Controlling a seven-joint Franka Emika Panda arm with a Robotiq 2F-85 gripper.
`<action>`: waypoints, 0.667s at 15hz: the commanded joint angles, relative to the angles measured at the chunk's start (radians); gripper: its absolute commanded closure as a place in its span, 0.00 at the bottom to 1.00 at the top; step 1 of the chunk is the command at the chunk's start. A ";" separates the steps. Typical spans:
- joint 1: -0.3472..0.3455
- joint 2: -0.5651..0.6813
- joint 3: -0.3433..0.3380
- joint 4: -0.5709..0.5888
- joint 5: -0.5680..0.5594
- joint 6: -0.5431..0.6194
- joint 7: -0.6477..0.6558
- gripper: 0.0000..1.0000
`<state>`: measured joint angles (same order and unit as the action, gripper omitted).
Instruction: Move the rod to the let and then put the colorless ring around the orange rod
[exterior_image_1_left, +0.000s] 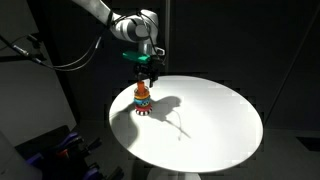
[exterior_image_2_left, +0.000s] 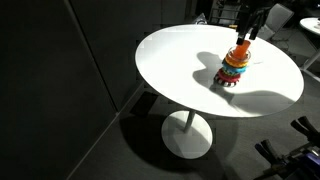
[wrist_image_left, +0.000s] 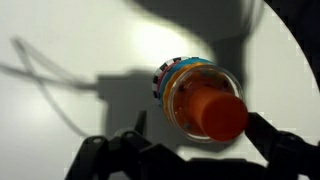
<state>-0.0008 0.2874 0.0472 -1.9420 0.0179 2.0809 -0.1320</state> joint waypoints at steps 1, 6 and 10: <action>-0.018 -0.036 0.003 -0.019 0.056 -0.004 -0.055 0.00; -0.024 -0.058 -0.002 -0.034 0.083 0.032 -0.075 0.00; -0.019 -0.072 -0.011 -0.044 0.063 0.069 -0.052 0.00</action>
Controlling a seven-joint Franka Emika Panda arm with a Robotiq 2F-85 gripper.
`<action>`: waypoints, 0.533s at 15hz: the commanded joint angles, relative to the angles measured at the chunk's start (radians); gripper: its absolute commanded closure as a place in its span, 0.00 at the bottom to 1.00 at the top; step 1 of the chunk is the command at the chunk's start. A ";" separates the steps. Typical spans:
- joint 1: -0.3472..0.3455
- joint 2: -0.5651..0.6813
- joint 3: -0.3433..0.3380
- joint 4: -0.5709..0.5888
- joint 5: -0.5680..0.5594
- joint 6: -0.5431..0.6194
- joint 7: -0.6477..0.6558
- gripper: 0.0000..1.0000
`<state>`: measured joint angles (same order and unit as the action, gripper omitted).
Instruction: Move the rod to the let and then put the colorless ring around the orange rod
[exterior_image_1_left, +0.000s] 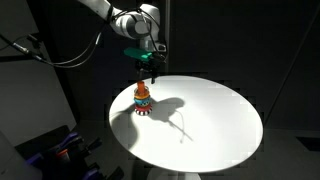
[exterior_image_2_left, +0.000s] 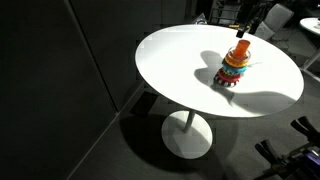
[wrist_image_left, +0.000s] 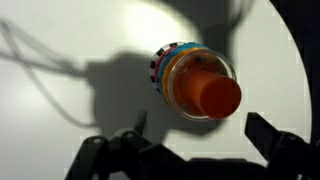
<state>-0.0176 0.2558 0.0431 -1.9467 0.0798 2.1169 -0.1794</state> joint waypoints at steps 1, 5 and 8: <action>0.000 -0.042 -0.009 -0.042 -0.003 0.045 0.004 0.00; -0.001 -0.041 -0.017 -0.052 -0.005 0.089 0.017 0.00; 0.000 -0.012 -0.014 -0.022 0.000 0.071 0.003 0.00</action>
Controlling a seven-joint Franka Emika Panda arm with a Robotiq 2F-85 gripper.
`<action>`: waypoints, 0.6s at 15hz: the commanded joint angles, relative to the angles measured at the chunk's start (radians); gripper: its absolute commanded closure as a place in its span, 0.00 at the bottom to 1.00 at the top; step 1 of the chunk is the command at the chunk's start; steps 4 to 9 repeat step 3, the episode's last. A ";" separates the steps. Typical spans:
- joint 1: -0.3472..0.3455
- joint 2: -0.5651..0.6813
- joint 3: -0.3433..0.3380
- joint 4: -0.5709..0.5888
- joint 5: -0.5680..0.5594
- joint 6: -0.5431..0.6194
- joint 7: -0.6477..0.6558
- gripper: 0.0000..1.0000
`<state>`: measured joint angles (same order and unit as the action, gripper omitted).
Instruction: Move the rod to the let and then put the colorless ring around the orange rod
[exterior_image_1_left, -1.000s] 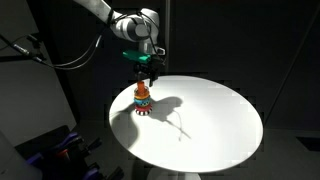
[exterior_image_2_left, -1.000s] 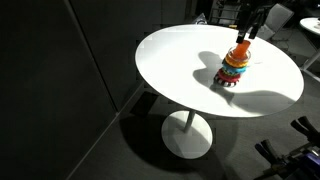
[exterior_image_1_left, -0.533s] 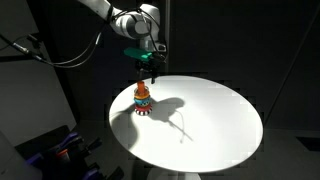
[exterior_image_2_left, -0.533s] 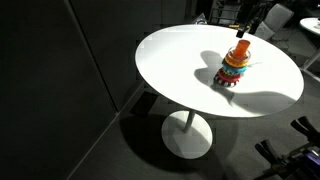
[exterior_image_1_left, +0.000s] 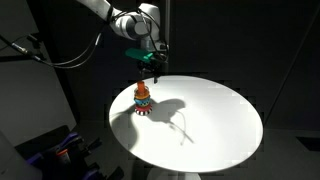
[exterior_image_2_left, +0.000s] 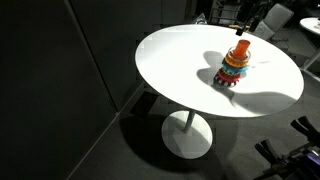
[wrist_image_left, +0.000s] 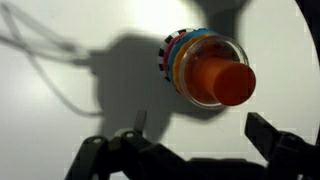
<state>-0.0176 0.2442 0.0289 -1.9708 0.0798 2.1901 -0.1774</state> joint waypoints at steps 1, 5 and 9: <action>0.000 0.000 0.000 0.001 0.000 -0.001 0.001 0.00; 0.000 0.000 0.000 0.001 0.000 -0.001 0.001 0.00; 0.000 0.000 0.000 0.001 0.000 -0.001 0.001 0.00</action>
